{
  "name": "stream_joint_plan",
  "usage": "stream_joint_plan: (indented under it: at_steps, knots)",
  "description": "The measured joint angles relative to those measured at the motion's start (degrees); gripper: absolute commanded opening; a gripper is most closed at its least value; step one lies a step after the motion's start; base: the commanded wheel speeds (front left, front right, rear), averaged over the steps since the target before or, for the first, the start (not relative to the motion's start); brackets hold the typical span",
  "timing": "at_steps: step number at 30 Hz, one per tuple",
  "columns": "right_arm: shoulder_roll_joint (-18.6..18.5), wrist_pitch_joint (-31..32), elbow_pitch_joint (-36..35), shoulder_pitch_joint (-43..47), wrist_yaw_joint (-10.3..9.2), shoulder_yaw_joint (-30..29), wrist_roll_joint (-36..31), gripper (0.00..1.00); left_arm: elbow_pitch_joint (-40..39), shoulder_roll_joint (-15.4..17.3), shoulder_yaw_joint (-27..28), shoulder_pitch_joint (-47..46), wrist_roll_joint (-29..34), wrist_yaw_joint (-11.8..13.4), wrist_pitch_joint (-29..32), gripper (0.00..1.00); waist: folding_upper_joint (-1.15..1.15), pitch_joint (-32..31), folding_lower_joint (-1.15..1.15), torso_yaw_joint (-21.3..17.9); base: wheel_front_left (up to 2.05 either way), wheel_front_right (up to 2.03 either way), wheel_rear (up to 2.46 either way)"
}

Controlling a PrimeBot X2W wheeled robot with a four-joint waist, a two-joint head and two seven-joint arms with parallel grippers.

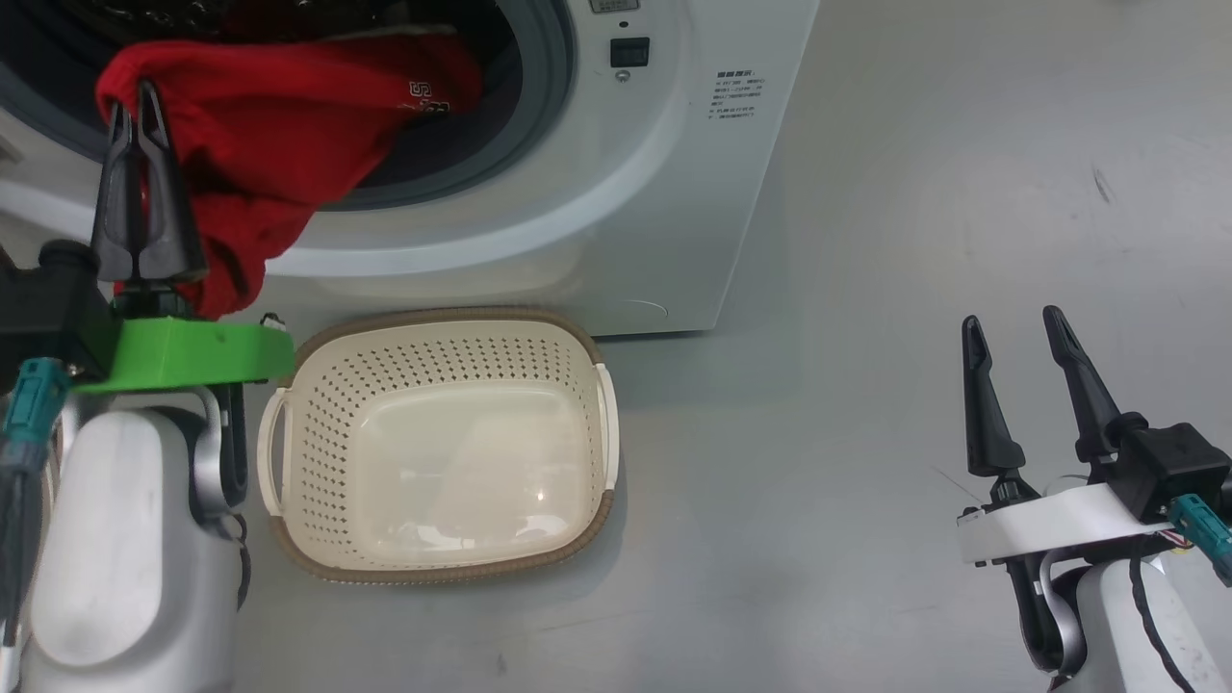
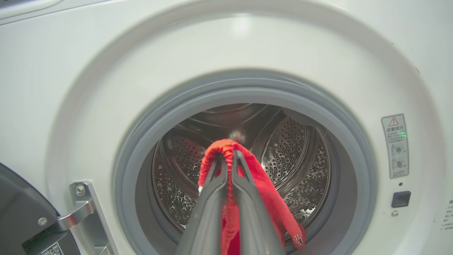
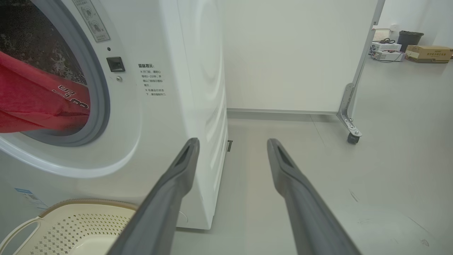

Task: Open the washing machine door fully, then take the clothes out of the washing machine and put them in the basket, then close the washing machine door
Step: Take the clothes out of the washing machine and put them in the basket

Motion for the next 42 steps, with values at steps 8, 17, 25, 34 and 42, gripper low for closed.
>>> stream_joint_plan:
  at_steps: [8, 17, 25, 34, 42]
  knots:
    - [0.01, 0.00, -0.34, 0.03, 0.16, 1.00, -0.33, 1.00, -0.89, -0.62, -1.55, 9.35, -0.12, 0.27, 0.03, 0.00, 0.00, -0.03, 0.00, 0.91, 0.00, 0.00, 0.00]
    - [0.00, 0.00, -0.74, 0.02, 0.47, 2.16, -0.33, 1.00, 2.50, -1.40, -4.36, 15.21, -2.90, -0.05, 2.58, 0.00, 0.00, 1.67, 0.00, 0.64, 0.00, 0.00, 0.00]
    - [0.07, 0.00, -0.93, -0.22, 0.76, 3.33, -0.33, 1.00, 8.86, -1.53, -7.97, 16.08, -4.66, -2.74, 5.10, 0.00, 0.00, 3.73, 0.00, -0.49, 0.00, 0.00, 0.00]
    - [0.12, 0.00, -1.04, -2.21, 1.00, 4.89, -0.22, 1.00, 18.76, -1.63, -10.04, 10.82, -4.70, -4.64, 8.31, 0.00, 0.00, 6.61, 0.00, -2.22, 0.00, 0.00, 0.00]
    - [0.29, 0.00, -1.09, -3.25, 1.00, 5.43, 0.29, 1.00, 26.07, -1.71, -9.22, 5.84, -5.89, -5.06, 10.39, 0.17, 0.00, 8.27, 0.00, -4.31, 0.00, 0.00, 0.00]
